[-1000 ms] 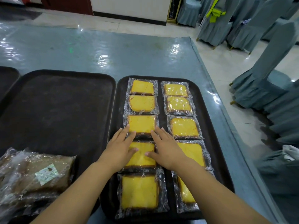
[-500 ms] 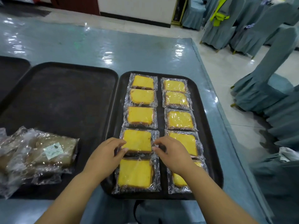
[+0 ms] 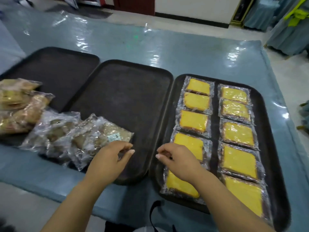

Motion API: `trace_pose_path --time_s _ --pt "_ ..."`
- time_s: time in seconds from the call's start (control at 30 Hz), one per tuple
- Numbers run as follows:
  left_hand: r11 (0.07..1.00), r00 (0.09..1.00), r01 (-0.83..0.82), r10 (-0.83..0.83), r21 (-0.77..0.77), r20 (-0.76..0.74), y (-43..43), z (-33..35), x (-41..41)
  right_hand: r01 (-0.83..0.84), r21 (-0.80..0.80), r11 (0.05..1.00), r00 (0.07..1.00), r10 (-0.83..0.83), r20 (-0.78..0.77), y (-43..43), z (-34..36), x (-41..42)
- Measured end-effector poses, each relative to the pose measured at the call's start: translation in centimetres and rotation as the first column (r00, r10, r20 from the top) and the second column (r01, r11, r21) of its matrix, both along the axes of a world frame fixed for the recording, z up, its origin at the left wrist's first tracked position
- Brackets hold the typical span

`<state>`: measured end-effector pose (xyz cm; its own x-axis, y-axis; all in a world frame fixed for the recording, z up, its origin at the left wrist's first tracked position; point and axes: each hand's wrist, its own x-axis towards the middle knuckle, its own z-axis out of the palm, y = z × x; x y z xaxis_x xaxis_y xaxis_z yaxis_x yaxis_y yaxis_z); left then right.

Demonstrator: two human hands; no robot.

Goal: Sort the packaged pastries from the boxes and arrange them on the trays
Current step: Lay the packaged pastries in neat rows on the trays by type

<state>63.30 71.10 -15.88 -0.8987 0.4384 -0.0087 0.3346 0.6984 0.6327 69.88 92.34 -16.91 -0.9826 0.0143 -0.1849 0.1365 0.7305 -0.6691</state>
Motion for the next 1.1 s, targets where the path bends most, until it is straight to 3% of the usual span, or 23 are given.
trace_pose_path --time_s 0.17,0.3,0.43,0.6,0.8,0.97,1.1 --pt "0.998 0.996 0.041 -0.045 -0.051 -0.082 -4.1 0.6 -5.5 0.017 0.039 0.999 1.000 -0.017 -0.014 -4.5 -0.2 -4.3" --pt "0.971 0.973 0.140 -0.171 -0.191 -0.155 -6.3 0.6 -10.3 0.124 0.027 0.992 0.992 -0.124 0.003 -7.9 -0.9 -6.7" --pt "0.891 0.968 0.236 -0.248 -0.387 0.019 -6.4 0.4 -12.8 0.207 0.087 0.974 0.976 -0.212 0.043 -10.4 -1.8 -7.8" --pt "0.855 0.938 0.345 -0.334 -0.389 0.098 -6.3 0.2 -14.1 0.315 0.084 0.945 0.935 -0.325 0.145 -12.5 -2.5 -7.8" --pt "0.870 0.905 0.424 -0.414 -0.251 0.093 -6.4 1.1 -14.5 0.317 0.096 0.944 0.930 -0.329 0.165 -13.1 -1.9 -7.6" --pt "0.893 0.882 0.434 -0.448 0.118 0.144 -6.3 2.9 -14.8 0.385 0.119 0.915 0.922 -0.375 -0.100 -12.0 0.4 -8.7" --pt "0.882 0.901 0.404 -0.430 0.243 0.059 -5.7 3.3 -16.1 0.463 0.129 0.877 0.879 -0.435 -0.197 -10.8 3.1 -10.1"
